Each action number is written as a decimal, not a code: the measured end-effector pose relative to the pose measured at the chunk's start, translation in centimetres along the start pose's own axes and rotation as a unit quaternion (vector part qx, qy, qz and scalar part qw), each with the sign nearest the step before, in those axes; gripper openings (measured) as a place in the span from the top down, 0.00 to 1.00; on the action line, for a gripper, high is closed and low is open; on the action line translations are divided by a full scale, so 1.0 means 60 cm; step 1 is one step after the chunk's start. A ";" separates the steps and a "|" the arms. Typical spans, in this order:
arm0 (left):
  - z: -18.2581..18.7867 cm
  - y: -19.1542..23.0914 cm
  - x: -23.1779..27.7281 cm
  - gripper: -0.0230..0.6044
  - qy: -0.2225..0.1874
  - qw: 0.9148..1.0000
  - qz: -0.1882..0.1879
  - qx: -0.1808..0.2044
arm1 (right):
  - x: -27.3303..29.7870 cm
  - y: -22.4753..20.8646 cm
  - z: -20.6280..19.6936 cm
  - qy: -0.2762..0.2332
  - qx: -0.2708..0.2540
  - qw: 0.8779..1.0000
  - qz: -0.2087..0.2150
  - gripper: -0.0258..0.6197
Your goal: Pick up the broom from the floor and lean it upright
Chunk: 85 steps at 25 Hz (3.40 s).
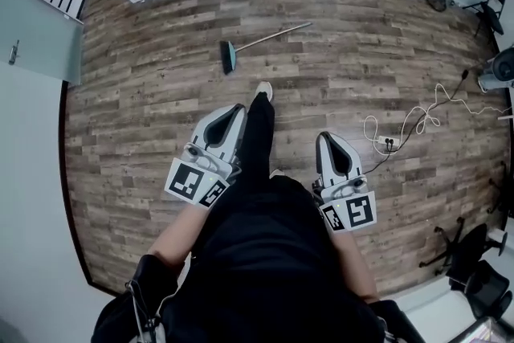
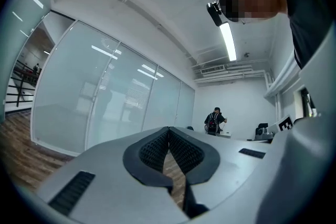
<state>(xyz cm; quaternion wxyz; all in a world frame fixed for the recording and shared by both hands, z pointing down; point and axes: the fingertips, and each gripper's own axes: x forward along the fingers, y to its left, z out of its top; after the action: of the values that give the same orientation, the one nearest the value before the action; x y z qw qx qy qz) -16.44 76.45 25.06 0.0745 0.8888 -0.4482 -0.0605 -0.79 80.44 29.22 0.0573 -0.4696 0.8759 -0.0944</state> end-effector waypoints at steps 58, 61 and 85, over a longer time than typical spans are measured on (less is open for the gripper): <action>-0.145 0.735 0.689 0.93 0.122 0.988 0.059 -0.070 | 0.950 -0.472 0.041 0.046 -0.038 0.998 0.019 0.93; -0.175 0.750 0.720 0.93 0.142 0.987 0.048 -0.054 | 0.991 -0.500 0.020 0.045 -0.041 0.998 0.030 0.93; -0.976 0.879 0.768 0.93 0.307 0.938 -0.139 0.079 | 1.107 -0.631 -0.517 0.042 -0.052 0.996 0.059 0.93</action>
<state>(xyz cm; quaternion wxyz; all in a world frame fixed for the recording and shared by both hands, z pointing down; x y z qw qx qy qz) -20.53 12.94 90.48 0.1294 0.9204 -0.2790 0.2414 -12.58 8.02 67.00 0.0013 -0.4154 0.9074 -0.0647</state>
